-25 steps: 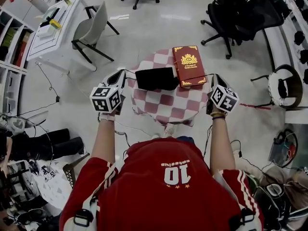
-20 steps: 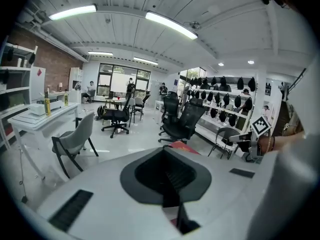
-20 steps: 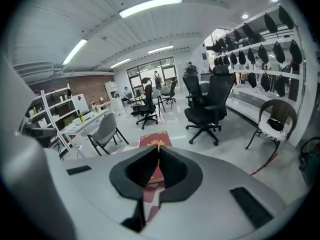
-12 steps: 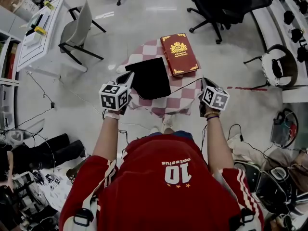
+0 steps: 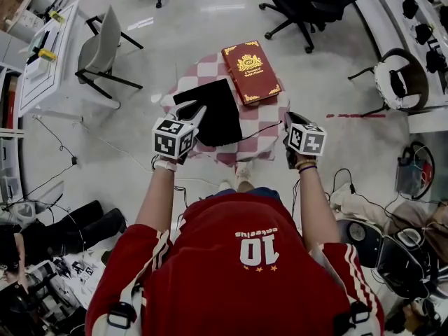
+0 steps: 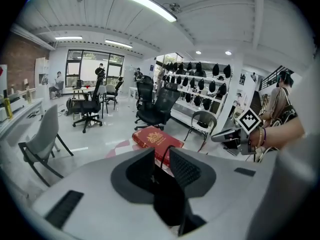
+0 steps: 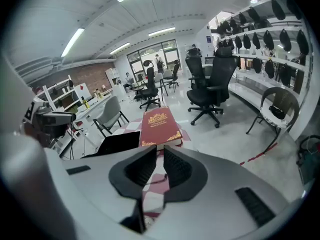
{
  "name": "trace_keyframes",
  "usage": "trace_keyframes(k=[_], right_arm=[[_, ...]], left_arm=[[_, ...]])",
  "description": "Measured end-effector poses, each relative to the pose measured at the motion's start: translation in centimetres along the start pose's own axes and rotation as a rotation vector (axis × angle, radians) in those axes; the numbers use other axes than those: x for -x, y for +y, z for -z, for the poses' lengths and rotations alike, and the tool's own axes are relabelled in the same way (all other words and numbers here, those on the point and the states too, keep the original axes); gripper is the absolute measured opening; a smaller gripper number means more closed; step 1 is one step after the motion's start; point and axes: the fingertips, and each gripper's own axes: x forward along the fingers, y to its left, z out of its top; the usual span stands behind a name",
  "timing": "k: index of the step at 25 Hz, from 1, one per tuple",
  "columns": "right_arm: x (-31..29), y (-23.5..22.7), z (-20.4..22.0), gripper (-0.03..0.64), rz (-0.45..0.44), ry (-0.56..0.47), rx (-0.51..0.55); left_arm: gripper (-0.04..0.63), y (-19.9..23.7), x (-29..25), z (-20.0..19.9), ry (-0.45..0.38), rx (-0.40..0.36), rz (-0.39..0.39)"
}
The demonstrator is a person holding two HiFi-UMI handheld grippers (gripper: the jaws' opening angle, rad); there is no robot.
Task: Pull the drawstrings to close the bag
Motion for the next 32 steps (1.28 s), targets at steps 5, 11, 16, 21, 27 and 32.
trace_keyframes(k=[5, 11, 16, 21, 27, 32], right_arm=[[1.0, -0.6, -0.2, 0.087, -0.011, -0.003, -0.022], [1.9, -0.8, 0.0, 0.087, -0.005, -0.027, -0.043], [2.8, -0.7, -0.3, 0.087, 0.008, -0.047, -0.052], [3.7, -0.1, -1.0, 0.087, -0.005, -0.08, -0.065], [4.9, 0.8, -1.2, 0.087, -0.003, -0.11, -0.059], [6.1, 1.7, -0.9, 0.087, -0.015, -0.133, -0.062]], left_arm=[[0.127, 0.1, 0.3, -0.6, -0.009, -0.005, 0.01], [0.143, 0.0, 1.3, -2.3, -0.048, -0.016, 0.019], [0.147, -0.8, 2.8, -3.1, -0.037, -0.069, 0.066], [0.154, -2.4, 4.8, -3.1, 0.03, -0.14, 0.165], [0.161, -2.7, 6.9, -1.1, 0.184, -0.266, 0.148], [0.161, -2.4, 9.6, 0.0, 0.237, -0.324, 0.11]])
